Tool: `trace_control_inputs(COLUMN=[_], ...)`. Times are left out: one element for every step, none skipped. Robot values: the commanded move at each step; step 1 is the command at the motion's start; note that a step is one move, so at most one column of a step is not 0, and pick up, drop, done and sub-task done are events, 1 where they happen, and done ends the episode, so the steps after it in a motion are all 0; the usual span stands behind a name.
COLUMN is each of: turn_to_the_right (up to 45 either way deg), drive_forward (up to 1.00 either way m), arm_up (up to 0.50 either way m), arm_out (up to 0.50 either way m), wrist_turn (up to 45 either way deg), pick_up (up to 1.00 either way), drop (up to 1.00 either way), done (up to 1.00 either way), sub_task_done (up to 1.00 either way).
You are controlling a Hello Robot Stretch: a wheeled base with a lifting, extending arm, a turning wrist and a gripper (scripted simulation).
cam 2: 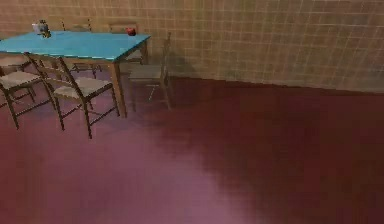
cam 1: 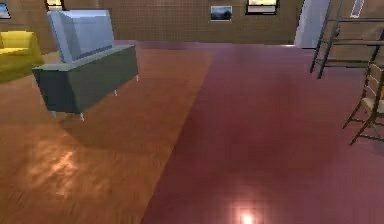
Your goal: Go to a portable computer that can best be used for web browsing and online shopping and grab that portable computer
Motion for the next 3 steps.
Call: trace_control_inputs(turn_to_the_right=[9.0, 0.0, -39.0], drive_forward=[0.0, 0.1, 0.0], arm_up=[0.0, 0.0, 0.0], arm_out=[0.0, 0.0, 0.0], wrist_turn=[0.0, 0.0, 0.0], pick_up=[0.0, 0.0, 0.0], drop=[0.0, 0.0, 0.0], done=[0.0, 0.0, 0.0], sub_task_done=[0.0, 0.0, 0.0])
